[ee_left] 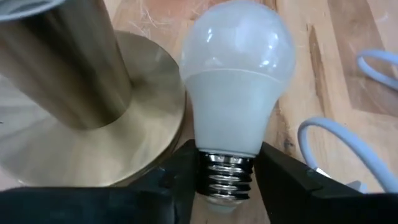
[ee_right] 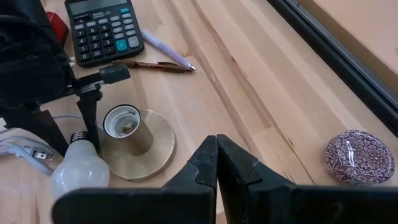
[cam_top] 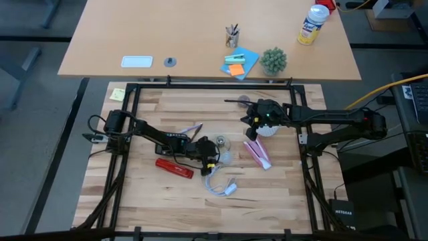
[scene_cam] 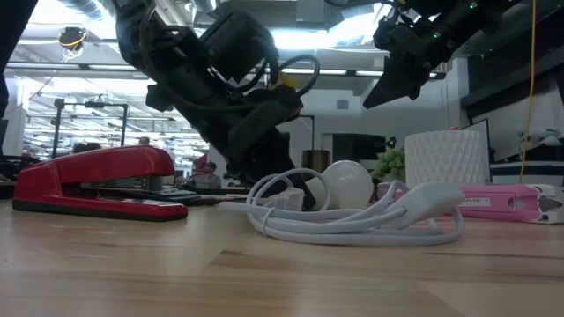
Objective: Screw lightbulb
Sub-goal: Insert the white lightbulb into the golden lamp
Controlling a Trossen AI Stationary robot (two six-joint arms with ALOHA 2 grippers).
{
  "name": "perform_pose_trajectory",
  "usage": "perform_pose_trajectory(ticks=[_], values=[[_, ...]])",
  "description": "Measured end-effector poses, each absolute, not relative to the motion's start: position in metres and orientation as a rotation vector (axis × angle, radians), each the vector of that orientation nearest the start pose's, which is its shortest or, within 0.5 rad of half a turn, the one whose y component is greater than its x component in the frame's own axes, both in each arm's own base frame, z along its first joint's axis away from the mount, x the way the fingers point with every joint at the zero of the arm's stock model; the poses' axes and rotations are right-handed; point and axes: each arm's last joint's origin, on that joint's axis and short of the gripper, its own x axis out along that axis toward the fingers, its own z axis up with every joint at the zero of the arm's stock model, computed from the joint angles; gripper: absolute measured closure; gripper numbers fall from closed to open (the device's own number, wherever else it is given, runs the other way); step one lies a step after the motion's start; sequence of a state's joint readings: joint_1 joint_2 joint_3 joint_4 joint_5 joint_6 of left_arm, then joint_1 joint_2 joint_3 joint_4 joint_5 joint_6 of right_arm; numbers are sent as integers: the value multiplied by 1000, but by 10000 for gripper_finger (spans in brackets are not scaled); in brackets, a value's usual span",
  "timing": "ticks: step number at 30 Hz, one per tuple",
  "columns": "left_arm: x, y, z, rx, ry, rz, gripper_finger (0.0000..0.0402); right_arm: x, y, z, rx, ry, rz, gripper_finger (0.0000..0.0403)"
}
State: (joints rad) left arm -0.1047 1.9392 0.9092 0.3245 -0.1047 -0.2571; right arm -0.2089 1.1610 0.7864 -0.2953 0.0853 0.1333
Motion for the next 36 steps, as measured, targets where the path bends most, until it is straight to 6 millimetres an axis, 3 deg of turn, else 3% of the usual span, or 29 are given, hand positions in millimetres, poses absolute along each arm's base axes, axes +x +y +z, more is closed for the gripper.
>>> perform_pose_trajectory(ticks=[5, 11, 16, 21, 28, 36], values=[[365, -35, 109, -208, 688, 102, 298, 235, -52, 252, 169, 652, -327, 395], [365, -37, 115, -266, 672, 99, 293, 235, -52, 252, 161, 650, -325, 395], [363, -41, 135, -271, 617, 73, 294, 235, -52, 252, 160, 649, -317, 395], [359, -45, 162, -275, 544, 48, 292, 236, -48, 253, 130, 651, -163, 395], [354, -40, 189, -245, 461, 73, 290, 240, -24, 253, 59, 648, -12, 395], [354, -25, 193, -235, 446, 110, 287, 243, 5, 255, -5, 624, 95, 395]])
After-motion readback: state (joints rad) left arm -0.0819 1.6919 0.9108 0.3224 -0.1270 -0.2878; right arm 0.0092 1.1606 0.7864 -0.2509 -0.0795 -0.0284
